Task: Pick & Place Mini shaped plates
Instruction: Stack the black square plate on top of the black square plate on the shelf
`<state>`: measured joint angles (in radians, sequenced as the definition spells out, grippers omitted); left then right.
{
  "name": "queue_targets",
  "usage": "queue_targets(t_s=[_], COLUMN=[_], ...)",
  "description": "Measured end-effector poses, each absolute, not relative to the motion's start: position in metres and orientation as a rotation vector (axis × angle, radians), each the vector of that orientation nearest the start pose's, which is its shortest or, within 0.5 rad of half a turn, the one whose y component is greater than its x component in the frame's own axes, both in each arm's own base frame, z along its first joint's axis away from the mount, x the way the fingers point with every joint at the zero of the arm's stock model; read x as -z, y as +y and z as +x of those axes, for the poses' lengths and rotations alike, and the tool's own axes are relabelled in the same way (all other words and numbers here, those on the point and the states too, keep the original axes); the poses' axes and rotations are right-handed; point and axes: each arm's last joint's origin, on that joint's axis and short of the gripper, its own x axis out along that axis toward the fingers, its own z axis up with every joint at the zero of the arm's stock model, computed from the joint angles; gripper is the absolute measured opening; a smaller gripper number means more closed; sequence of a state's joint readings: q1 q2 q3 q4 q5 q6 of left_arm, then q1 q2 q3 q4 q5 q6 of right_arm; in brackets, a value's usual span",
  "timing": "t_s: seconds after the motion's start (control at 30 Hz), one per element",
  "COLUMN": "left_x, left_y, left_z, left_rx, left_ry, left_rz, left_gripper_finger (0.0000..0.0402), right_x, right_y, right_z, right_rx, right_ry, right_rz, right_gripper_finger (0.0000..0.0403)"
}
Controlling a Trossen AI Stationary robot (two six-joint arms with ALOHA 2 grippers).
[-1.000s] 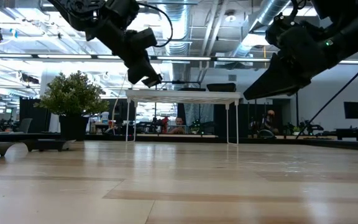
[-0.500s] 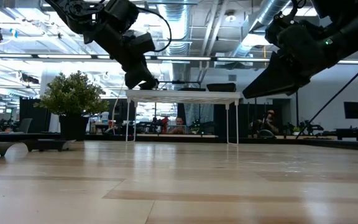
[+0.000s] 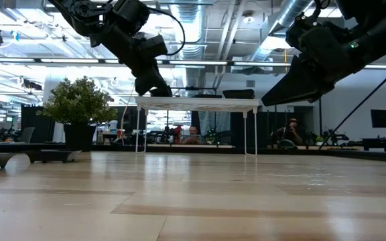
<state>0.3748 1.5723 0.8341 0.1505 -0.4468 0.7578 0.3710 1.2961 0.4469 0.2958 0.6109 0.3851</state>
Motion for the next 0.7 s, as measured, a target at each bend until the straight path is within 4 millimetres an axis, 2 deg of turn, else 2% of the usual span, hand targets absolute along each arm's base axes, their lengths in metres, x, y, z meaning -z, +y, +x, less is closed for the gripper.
queue_targets(t_s=[0.7], left_x=[-0.1960], left_y=[0.1279], left_z=[0.2948], left_rx=[-0.540], left_ry=[0.832], left_rz=[0.652], left_gripper_finger=[0.0178], right_x=[-0.1652], right_y=[0.0690], right_z=[0.2233], right_rx=[0.322], right_ry=[0.434], right_rz=[0.114], right_gripper_finger=[0.0076])
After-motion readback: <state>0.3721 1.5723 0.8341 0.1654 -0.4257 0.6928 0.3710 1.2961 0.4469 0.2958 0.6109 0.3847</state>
